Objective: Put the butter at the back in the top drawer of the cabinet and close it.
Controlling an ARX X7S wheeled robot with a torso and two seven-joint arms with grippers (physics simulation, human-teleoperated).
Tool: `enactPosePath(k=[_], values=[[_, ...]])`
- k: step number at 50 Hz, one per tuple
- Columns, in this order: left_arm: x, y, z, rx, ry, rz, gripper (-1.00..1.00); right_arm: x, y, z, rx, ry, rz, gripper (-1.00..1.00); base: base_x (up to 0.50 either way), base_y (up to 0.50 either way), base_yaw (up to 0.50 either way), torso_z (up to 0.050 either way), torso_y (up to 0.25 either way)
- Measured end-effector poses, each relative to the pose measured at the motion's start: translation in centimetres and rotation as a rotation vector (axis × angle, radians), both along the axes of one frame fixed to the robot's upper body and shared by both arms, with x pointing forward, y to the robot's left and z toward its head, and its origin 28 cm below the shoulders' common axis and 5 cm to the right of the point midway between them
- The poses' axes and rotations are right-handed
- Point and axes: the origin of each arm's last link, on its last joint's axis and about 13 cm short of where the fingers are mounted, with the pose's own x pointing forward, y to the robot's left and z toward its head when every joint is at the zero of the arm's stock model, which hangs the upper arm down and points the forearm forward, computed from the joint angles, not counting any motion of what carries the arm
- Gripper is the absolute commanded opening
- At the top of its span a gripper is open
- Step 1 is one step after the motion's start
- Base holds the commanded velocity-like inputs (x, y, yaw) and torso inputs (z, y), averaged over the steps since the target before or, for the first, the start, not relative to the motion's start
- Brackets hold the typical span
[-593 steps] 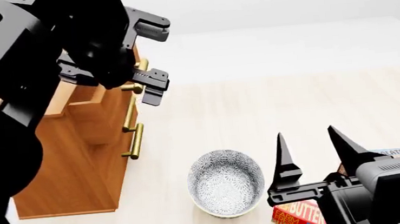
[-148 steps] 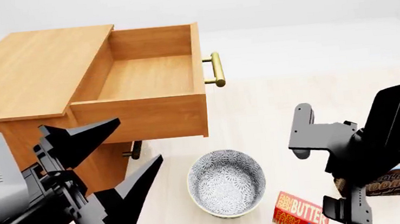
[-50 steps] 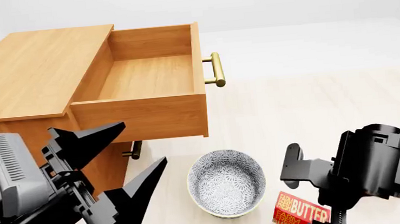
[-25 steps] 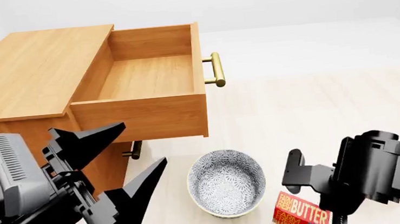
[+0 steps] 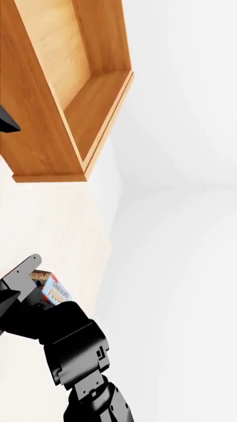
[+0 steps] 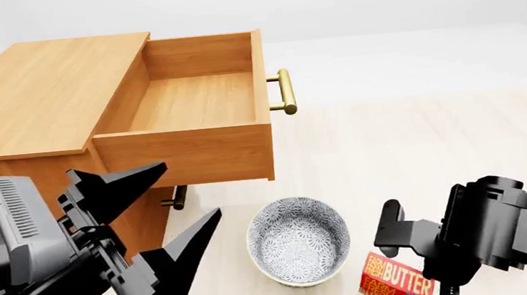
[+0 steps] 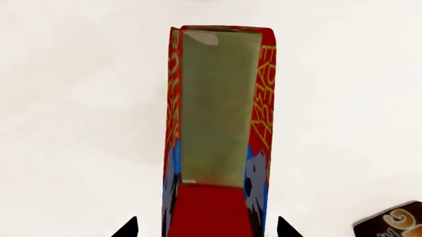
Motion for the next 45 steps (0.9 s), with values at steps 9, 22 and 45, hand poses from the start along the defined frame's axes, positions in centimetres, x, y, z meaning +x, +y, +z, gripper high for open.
enactPosePath(k=[9,22,45], values=[[0.00,0.00,-0.06,0.000,0.002,0.001,1.00,0.23,-0.01,-0.35,-0.001,-0.004,-0.006,-1.00,0.00,0.00,0.00,0.000,0.000],[0.02,0.05,-0.14,0.000,0.004,0.004,1.00,0.44,-0.26,-0.41,0.006,-0.012,-0.034,-1.00,0.00,0.00,0.00,0.000,0.000],[-0.03,0.05,-0.13,0.004,0.004,0.005,1.00,-0.45,-0.27,0.45,-0.011,-0.063,-0.013,-1.00,0.00,0.00,0.00,0.000,0.000]])
